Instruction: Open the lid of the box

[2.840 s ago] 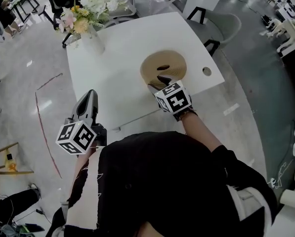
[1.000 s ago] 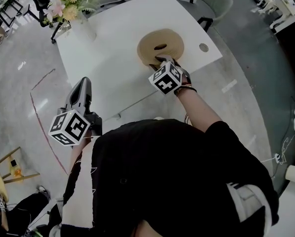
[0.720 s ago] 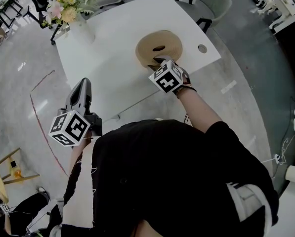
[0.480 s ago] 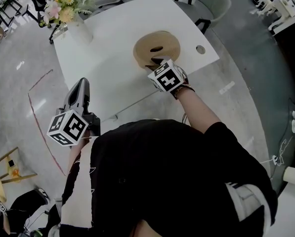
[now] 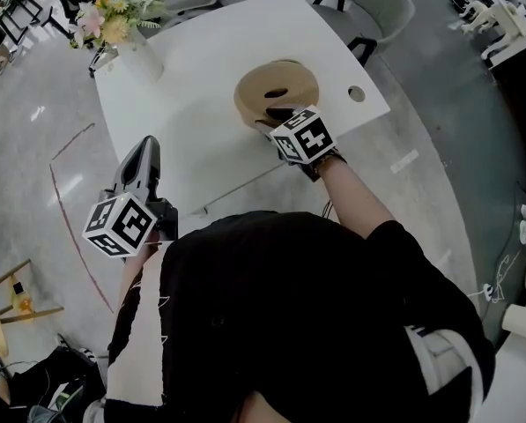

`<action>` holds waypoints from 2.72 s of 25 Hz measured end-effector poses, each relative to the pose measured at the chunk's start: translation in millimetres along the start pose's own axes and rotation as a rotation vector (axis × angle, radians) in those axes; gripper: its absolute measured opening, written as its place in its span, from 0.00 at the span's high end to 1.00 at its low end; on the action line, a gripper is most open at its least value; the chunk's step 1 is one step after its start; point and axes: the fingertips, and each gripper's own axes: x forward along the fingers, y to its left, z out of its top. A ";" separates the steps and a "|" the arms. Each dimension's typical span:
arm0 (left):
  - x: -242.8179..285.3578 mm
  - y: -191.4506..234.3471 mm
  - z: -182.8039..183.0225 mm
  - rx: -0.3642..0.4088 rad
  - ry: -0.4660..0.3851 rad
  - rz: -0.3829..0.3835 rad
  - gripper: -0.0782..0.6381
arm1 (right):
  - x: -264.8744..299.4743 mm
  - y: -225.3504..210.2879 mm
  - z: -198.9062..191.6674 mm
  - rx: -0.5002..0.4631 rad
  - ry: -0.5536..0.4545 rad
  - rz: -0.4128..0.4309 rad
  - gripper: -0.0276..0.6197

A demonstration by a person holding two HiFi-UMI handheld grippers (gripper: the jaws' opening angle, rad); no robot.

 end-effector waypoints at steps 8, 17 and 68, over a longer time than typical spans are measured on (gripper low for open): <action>10.8 -1.9 8.6 0.013 -0.013 0.016 0.88 | -4.1 -2.8 6.2 0.052 -0.043 0.070 0.73; 21.4 -7.9 12.3 0.023 -0.019 0.008 0.88 | -13.5 -4.3 16.5 0.098 -0.100 0.123 0.74; 37.6 -30.4 -0.1 0.029 0.011 -0.049 0.88 | -104.3 -61.6 39.4 0.372 -0.503 -0.033 0.85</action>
